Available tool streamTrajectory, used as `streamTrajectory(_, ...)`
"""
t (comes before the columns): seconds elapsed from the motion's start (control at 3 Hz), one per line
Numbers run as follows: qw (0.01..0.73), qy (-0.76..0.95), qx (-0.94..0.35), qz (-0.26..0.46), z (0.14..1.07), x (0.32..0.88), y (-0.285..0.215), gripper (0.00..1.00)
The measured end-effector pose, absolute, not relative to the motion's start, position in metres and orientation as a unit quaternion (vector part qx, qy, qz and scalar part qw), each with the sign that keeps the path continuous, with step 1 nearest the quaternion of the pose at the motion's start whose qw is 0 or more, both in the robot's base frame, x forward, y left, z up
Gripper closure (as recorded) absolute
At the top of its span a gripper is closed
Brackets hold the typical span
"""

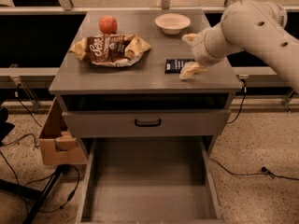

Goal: Pick rxbar blueberry from middle drawer and place on counter

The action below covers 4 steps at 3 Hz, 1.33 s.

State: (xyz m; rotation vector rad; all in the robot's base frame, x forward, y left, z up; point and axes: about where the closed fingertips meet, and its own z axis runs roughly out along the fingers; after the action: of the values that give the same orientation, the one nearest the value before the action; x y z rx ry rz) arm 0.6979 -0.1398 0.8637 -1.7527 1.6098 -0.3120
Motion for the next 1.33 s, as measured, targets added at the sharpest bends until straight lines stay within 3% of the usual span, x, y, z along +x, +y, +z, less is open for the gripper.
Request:
streamTrajectory(0.33,0.362,0.625,-0.681,-0.121,0.865,0.698,-0.14,0.41)
streamTrajectory(0.67,0.348,0.624,-0.683,-0.154,0.917,0.686,-0.137,0.43)
streamTrajectory(1.0,0.333,0.621,-0.663,-0.253,1.055,0.659,-0.132,0.26)
streamTrajectory(1.33,0.331,0.601,-0.632,-0.36,1.212,0.615,-0.114,0.0)
